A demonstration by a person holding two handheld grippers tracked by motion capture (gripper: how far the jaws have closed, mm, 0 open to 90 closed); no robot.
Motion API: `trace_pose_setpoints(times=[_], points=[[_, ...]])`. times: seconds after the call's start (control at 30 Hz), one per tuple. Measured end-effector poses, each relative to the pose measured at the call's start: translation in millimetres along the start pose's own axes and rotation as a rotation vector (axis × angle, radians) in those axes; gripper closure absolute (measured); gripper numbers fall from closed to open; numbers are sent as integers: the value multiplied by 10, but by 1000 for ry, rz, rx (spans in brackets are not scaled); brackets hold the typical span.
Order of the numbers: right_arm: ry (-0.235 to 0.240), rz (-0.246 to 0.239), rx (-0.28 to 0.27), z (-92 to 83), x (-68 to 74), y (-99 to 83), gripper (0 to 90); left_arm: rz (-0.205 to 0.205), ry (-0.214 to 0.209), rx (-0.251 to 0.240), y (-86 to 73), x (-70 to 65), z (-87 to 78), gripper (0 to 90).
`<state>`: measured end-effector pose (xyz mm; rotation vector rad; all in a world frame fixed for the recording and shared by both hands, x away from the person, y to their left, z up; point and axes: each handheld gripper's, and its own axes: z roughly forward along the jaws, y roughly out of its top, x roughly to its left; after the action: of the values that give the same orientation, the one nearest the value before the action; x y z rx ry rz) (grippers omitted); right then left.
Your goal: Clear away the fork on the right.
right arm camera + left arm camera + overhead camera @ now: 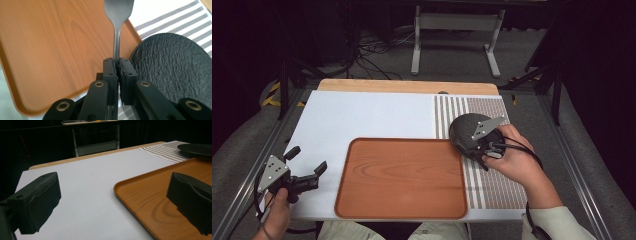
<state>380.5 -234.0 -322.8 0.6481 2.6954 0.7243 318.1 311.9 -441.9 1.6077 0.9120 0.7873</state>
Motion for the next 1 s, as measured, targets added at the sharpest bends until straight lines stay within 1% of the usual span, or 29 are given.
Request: trace_pose_setpoints(times=[0.03,0.1,0.2,0.23,0.3,0.5,0.63,0.7,0.77,0.9,0.93,0.97,1.0], points=[[-5,13,-5,8,11,23,844,0,1,0,0,1,0,1],[-8,21,-9,17,22,52,845,1,1,1,0,2,-1,1],[-9,62,-30,43,60,141,845,2,2,3,1,2,-2,1],[-9,62,-30,43,60,141,845,2,1,1,0,3,-1,1],[-2,67,-41,63,85,199,845,0,1,-1,1,3,-1,1],[1,59,-39,127,140,299,845,-3,1,-4,1,1,-1,1],[16,72,-39,171,173,370,845,-3,2,-4,3,1,-2,1],[16,74,-39,181,179,386,845,-3,2,-5,3,1,-2,1],[24,84,-32,215,198,431,845,-4,0,-6,3,2,-1,1],[30,98,-18,256,216,467,845,-3,2,-5,4,2,-4,1],[30,109,-4,274,227,482,845,-3,2,-5,4,2,-4,1],[39,138,10,298,241,500,845,1,3,-4,5,4,-8,1],[47,151,17,307,246,506,845,1,3,-4,6,3,-8,1]])
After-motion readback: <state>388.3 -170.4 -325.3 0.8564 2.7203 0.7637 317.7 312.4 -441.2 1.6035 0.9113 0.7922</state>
